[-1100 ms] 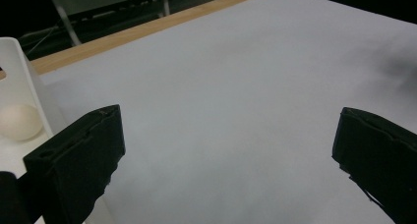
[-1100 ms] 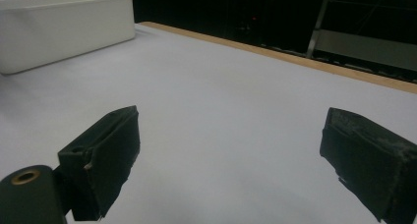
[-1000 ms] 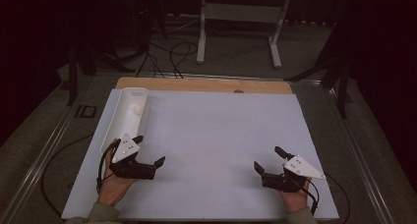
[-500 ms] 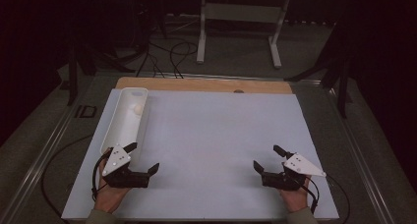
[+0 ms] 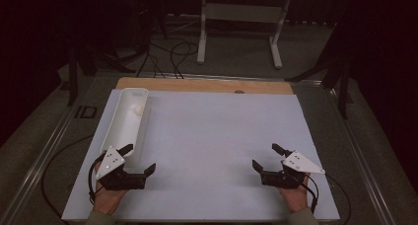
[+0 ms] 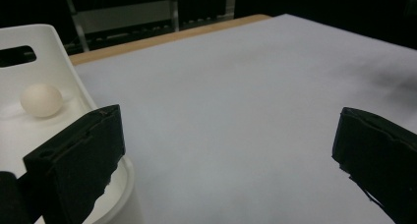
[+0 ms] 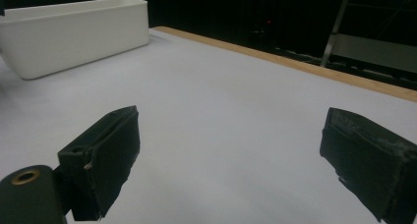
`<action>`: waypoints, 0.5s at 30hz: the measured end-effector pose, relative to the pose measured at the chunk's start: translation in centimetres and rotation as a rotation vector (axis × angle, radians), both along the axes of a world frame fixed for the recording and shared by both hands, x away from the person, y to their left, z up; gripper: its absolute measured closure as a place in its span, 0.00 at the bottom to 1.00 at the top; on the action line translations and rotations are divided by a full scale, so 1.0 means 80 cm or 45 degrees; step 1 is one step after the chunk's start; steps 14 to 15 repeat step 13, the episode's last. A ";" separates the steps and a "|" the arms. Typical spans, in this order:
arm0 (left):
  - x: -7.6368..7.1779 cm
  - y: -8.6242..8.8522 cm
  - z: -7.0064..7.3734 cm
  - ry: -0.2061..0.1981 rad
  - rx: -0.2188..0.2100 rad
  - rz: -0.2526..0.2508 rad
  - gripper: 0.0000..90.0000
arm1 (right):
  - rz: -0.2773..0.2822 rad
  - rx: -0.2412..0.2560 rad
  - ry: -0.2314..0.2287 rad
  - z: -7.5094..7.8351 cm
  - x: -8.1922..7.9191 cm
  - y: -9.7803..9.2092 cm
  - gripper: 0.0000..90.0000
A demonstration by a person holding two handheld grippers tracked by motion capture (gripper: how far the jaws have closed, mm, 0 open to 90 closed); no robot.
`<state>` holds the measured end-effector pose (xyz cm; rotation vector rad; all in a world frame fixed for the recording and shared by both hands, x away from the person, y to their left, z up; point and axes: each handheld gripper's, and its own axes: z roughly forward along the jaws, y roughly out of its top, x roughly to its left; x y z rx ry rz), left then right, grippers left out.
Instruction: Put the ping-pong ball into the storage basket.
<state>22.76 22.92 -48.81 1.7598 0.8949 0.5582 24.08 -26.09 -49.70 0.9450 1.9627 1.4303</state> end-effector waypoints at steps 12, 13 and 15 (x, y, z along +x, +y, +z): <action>0.002 0.006 -0.005 0.011 -0.024 0.026 0.00 | 0.010 -0.039 0.019 -0.003 0.003 0.003 0.09; 0.002 0.006 -0.005 0.011 -0.024 0.026 0.00 | 0.009 -0.043 0.020 -0.003 0.003 0.003 0.09; 0.002 0.006 -0.005 0.011 -0.024 0.026 0.00 | 0.009 -0.043 0.020 -0.003 0.003 0.003 0.09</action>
